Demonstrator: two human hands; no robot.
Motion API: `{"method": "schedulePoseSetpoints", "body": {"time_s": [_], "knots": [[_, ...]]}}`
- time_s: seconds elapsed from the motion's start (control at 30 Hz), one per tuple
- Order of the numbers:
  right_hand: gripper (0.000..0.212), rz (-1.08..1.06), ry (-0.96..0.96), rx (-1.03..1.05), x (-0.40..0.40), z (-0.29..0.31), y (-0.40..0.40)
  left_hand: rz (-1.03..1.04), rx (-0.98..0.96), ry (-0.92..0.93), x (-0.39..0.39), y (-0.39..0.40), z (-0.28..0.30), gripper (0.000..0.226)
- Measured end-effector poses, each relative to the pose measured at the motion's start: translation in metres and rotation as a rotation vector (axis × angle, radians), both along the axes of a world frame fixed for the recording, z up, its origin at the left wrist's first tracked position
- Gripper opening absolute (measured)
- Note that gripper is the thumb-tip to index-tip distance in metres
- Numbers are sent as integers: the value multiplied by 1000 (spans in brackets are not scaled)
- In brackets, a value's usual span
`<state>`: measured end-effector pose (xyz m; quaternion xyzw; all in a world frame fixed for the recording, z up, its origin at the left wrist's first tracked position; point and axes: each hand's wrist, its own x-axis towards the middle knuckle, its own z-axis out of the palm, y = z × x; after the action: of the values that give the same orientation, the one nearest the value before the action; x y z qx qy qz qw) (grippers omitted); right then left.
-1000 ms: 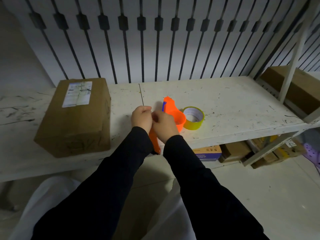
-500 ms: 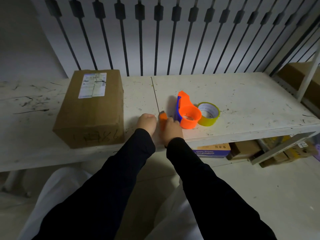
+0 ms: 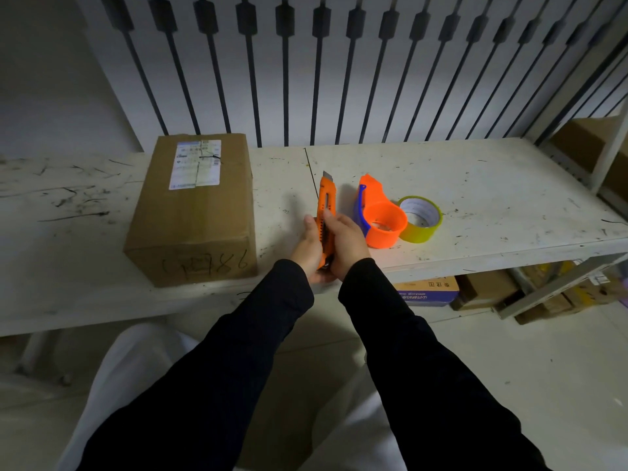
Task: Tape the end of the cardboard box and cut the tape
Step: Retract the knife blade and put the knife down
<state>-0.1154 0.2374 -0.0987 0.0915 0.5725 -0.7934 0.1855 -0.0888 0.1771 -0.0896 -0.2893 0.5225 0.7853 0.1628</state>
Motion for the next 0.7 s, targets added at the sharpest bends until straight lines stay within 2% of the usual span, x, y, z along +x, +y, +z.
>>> {"method": "schedulePoseSetpoints", "body": {"time_s": [0.13,0.5,0.63,0.7], "knots": [[20,34,50,34,3,-1,-5,52,19,45,5,-2,0,62],[44,163,123,-88,7,15,0,46,14,62,4,-11,2,64],[43,190,124,-95,4,22,5,49,15,66,0,-7,4,65],[33,174,110,38,4,23,2,59,54,66,1,-3,6,64]]}}
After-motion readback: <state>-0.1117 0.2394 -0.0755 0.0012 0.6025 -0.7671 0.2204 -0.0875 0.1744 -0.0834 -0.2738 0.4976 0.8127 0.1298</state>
